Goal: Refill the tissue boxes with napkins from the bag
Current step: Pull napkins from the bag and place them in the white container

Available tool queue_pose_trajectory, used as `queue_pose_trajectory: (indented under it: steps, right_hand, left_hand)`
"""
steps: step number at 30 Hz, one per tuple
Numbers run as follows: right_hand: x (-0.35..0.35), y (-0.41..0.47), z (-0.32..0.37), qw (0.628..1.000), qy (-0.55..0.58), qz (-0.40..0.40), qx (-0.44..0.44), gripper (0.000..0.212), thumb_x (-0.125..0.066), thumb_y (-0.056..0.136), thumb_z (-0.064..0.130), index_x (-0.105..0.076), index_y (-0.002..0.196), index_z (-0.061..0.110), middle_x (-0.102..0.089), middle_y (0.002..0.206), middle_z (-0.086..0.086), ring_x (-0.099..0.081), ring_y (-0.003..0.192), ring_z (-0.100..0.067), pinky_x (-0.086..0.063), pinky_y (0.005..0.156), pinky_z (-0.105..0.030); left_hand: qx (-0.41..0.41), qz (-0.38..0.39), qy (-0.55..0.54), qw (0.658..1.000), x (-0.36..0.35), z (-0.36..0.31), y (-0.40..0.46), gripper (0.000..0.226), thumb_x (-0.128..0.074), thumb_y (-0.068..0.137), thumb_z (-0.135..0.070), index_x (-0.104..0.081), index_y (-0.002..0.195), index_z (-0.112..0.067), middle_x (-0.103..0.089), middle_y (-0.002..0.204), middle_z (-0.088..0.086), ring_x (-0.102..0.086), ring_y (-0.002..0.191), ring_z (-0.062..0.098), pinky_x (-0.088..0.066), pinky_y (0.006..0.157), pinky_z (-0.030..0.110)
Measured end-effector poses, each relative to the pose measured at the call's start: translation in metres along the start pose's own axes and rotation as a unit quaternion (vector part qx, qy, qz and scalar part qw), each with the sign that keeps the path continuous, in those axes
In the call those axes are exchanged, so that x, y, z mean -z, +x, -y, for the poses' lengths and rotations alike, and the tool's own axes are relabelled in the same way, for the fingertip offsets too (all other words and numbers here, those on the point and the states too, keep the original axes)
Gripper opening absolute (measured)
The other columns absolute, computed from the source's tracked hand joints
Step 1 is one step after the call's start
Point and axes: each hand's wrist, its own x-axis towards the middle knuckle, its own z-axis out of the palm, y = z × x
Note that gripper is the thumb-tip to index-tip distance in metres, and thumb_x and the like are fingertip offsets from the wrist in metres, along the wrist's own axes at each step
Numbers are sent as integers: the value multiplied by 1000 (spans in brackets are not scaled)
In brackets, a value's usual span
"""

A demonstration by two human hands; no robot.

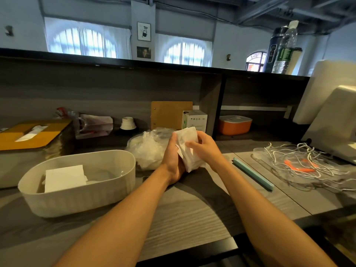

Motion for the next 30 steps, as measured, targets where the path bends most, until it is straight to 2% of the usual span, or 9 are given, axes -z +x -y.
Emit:
queue_pose_trajectory:
  steps: [5, 8, 12, 16, 20, 23, 25, 27, 30]
  right_hand:
    - [3, 1, -5, 999, 37, -17, -10, 26, -70, 87, 14, -63, 112, 18, -64, 100, 3, -60, 94, -11, -46, 74, -24]
    - [4, 0, -4, 997, 72, -35, -3, 19, -63, 92, 12, -57, 106, 23, -60, 96, 7, -58, 91, -9, -48, 73, -24]
    - [5, 1, -5, 976, 201, -62, -53, 15, -57, 97, 16, -58, 110, 21, -62, 109, -6, -59, 108, -27, -51, 94, -46]
    - [8, 2, -9, 934, 324, -97, -111, 17, -58, 95, 16, -55, 111, 24, -57, 124, -11, -53, 117, -31, -43, 103, -56]
    - [13, 5, -12, 916, 349, -149, -130, 30, -59, 95, 18, -50, 123, 22, -57, 125, -10, -55, 115, -29, -43, 103, -57]
    - [21, 4, -8, 905, 351, -178, -162, 28, -60, 95, 22, -48, 120, 27, -58, 119, -6, -56, 111, -26, -48, 99, -53]
    - [27, 4, -6, 901, 363, -189, -142, 24, -59, 97, 25, -47, 117, 29, -59, 115, -4, -58, 108, -24, -52, 94, -49]
    - [27, 2, -2, 918, 346, -170, -88, 18, -57, 98, 27, -51, 114, 30, -61, 115, -4, -60, 106, -24, -56, 90, -47]
    - [17, 0, 4, 946, 303, -107, -49, 9, -58, 97, 26, -58, 103, 33, -63, 113, -6, -63, 104, -26, -58, 87, -47]
  left_hand:
    - [3, 2, 26, 1000, 2, 2, 3, 73, -21, 96, -71, -61, 132, -21, -70, 120, 12, -66, 113, 30, -57, 88, 44]
    - [6, -15, 10, 1000, 2, 1, 2, 61, -29, 97, -67, -62, 126, -24, -71, 115, 11, -67, 105, 29, -58, 82, 44]
    - [28, -26, -22, 999, 1, -2, 1, 36, -49, 100, -43, -61, 123, -19, -70, 114, 14, -64, 108, 35, -53, 96, 53]
    - [35, -87, -23, 995, 1, -1, 7, 27, -50, 100, -12, -53, 127, -9, -65, 110, 14, -64, 97, 31, -56, 69, 45]
    - [31, -127, -31, 991, 5, 1, 15, 36, -44, 99, 3, -51, 132, -8, -63, 107, 13, -62, 92, 31, -52, 70, 46]
    - [37, -139, -40, 989, 8, 2, 17, 43, -45, 100, -1, -48, 140, -15, -62, 119, 13, -61, 100, 32, -53, 74, 47]
    - [45, -153, -75, 984, 7, -1, 13, 37, -47, 101, -8, -50, 137, -15, -63, 111, 11, -62, 97, 31, -53, 78, 47]
    - [45, -148, -119, 981, 8, -2, 13, 33, -46, 103, -23, -53, 134, -12, -67, 109, 12, -63, 98, 33, -52, 85, 48]
    - [39, -109, -159, 981, 11, -2, 13, 45, -39, 103, -41, -61, 131, -12, -69, 120, 17, -64, 106, 35, -50, 97, 49]
